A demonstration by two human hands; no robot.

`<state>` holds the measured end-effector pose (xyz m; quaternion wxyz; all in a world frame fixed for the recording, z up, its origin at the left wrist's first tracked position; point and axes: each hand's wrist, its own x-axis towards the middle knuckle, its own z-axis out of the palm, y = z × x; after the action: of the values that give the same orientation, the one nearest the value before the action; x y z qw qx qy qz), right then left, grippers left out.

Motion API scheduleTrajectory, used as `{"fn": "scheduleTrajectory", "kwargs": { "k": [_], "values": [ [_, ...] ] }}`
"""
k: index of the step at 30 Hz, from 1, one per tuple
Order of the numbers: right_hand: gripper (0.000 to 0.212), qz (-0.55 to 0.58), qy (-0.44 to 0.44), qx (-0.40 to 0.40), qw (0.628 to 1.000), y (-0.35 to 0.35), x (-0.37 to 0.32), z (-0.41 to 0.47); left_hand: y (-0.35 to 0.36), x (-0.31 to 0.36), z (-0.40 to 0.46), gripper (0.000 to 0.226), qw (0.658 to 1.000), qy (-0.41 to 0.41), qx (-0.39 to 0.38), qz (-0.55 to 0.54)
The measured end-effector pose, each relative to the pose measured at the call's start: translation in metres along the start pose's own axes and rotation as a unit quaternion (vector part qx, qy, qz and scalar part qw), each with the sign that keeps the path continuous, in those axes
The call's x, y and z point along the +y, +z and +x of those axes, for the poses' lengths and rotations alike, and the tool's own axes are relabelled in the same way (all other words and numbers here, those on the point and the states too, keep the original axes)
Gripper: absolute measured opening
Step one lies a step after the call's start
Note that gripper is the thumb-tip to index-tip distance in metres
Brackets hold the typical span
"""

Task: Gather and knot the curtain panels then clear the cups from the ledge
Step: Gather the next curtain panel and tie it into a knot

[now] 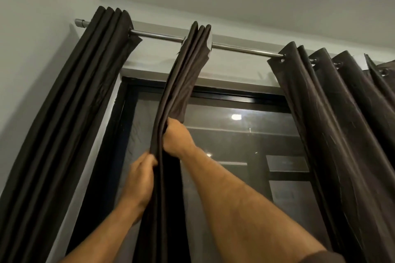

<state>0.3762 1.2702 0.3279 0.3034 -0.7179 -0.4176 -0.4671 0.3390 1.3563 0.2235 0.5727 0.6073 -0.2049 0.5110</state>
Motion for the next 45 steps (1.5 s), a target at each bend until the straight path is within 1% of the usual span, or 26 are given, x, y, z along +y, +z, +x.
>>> {"fn": "scheduleTrajectory", "kwargs": {
  "k": [2, 3, 5, 6, 7, 8, 10, 12, 14, 17, 18, 20, 22, 24, 28, 29, 31, 32, 34, 35, 37, 39, 41, 43, 45],
  "values": [
    [0.035, 0.053, 0.016, 0.009, 0.998, 0.005, 0.013, -0.009, -0.003, 0.001, -0.006, 0.027, 1.0, 0.0, -0.007, -0.001],
    [0.038, 0.116, 0.047, 0.029, 0.992, 0.008, 0.019, -0.018, -0.004, -0.002, -0.012, 0.025, 1.0, -0.007, -0.012, -0.001],
    [0.041, 0.234, 0.116, 0.108, 0.959, 0.013, 0.032, -0.04, -0.006, -0.016, -0.031, 0.031, 0.999, -0.031, -0.024, 0.001],
    [0.043, 0.265, 0.151, 0.14, 0.942, 0.014, 0.033, -0.059, -0.007, -0.026, -0.046, 0.036, 0.998, -0.045, -0.033, 0.007],
    [0.05, 0.282, 0.178, 0.152, 0.93, 0.013, 0.033, -0.079, -0.008, -0.035, -0.061, 0.04, 0.998, -0.053, -0.043, 0.016],
    [0.056, 0.293, 0.192, 0.143, 0.926, 0.014, 0.032, -0.102, -0.011, -0.048, -0.079, 0.043, 0.996, -0.062, -0.05, 0.032],
    [0.067, 0.279, 0.19, 0.11, 0.935, 0.017, 0.035, -0.147, -0.015, -0.073, -0.113, 0.047, 0.993, -0.078, -0.059, 0.061],
    [0.08, 0.204, 0.145, 0.104, 0.963, 0.026, 0.04, -0.189, -0.018, -0.1, -0.146, 0.047, 0.99, -0.102, -0.068, 0.072],
    [0.084, 0.149, 0.11, 0.108, 0.977, 0.036, 0.051, -0.224, -0.015, -0.12, -0.174, 0.046, 0.987, -0.129, -0.069, 0.069],
    [0.074, 0.112, 0.096, 0.083, 0.986, 0.045, 0.062, -0.27, -0.009, -0.134, -0.2, 0.043, 0.984, -0.154, -0.051, 0.066],
    [0.068, 0.09, 0.102, 0.069, 0.988, 0.048, 0.064, -0.283, -0.008, -0.135, -0.205, 0.039, 0.984, -0.158, -0.042, 0.077],
    [0.049, 0.052, 0.124, 0.05, 0.99, 0.054, 0.071, -0.302, -0.007, -0.137, -0.208, 0.032, 0.983, -0.152, -0.02, 0.105],
    [0.03, 0.045, 0.153, 0.068, 0.985, 0.058, 0.074, -0.312, -0.007, -0.139, -0.209, 0.029, 0.983, -0.147, -0.007, 0.111],
    [0.021, 0.056, 0.167, 0.106, 0.979, 0.059, 0.076, -0.317, -0.006, -0.138, -0.207, 0.032, 0.984, -0.148, 0.012, 0.103],
    [0.018, 0.07, 0.172, 0.129, 0.974, 0.063, 0.075, -0.323, -0.006, -0.133, -0.205, 0.036, 0.984, -0.136, 0.056, 0.104],
    [0.018, 0.07, 0.172, 0.132, 0.974, 0.064, 0.074, -0.323, -0.006, -0.13, -0.203, 0.041, 0.985, -0.136, 0.053, 0.093],
    [0.021, 0.076, 0.175, 0.135, 0.972, 0.066, 0.074, -0.322, -0.004, -0.121, -0.194, 0.059, 0.987, -0.135, 0.035, 0.075],
    [0.023, 0.081, 0.181, 0.135, 0.971, 0.067, 0.072, -0.322, -0.002, -0.116, -0.185, 0.067, 0.987, -0.133, 0.025, 0.084],
    [0.03, 0.096, 0.196, 0.128, 0.967, 0.068, 0.069, -0.321, 0.007, -0.106, -0.166, 0.074, 0.985, -0.128, 0.01, 0.113],
    [0.033, 0.099, 0.202, 0.124, 0.966, 0.068, 0.068, -0.32, 0.011, -0.104, -0.156, 0.072, 0.984, -0.133, 0.007, 0.121],
    [0.036, 0.084, 0.214, 0.117, 0.966, 0.068, 0.065, -0.319, 0.016, -0.101, -0.142, 0.059, 0.98, -0.146, 0.017, 0.131],
    [0.03, 0.044, 0.22, 0.112, 0.968, 0.066, 0.064, -0.316, 0.017, -0.099, -0.141, 0.045, 0.978, -0.139, 0.05, 0.15],
    [0.019, 0.0, 0.221, 0.1, 0.97, 0.065, 0.062, -0.313, 0.014, -0.098, -0.149, 0.033, 0.981, -0.094, 0.07, 0.154],
    [0.013, -0.017, 0.217, 0.082, 0.973, 0.067, 0.059, -0.31, 0.012, -0.099, -0.156, 0.026, 0.982, -0.051, 0.05, 0.173],
    [0.01, 0.001, 0.218, 0.073, 0.973, 0.07, 0.053, -0.308, 0.011, -0.095, -0.158, 0.027, 0.982, -0.04, 0.022, 0.185]
  ]
}}
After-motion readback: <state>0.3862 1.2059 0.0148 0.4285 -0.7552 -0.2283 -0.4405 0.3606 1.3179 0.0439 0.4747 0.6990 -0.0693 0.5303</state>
